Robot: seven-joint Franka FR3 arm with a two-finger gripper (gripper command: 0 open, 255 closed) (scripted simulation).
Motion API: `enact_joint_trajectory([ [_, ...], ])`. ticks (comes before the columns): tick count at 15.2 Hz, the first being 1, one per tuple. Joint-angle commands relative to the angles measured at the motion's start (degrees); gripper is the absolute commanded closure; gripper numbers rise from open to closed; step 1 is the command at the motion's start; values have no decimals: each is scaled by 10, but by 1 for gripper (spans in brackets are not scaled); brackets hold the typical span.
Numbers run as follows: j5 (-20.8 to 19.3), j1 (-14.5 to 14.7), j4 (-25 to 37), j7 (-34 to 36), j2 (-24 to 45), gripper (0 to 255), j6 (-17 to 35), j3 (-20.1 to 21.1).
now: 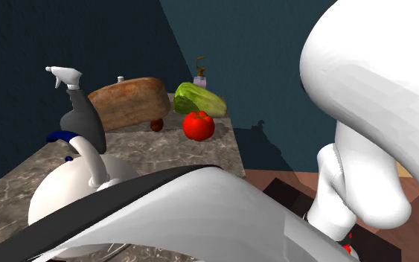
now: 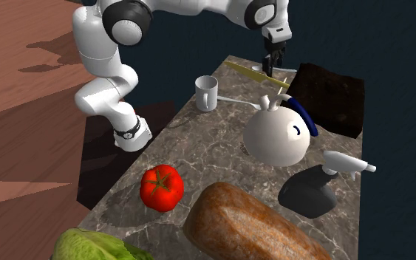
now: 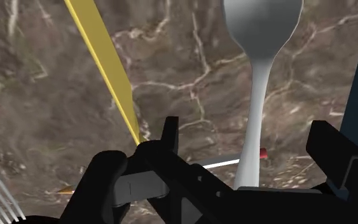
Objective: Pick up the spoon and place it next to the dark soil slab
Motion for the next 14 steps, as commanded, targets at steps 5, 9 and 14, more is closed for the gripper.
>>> enact_joint_trajectory([
  [5,32,-13,20,-20,-32,0,-40,14],
  [9,40,-15,27,-24,-40,0,-51,16],
  [14,40,-15,27,-24,-40,0,-51,16],
])
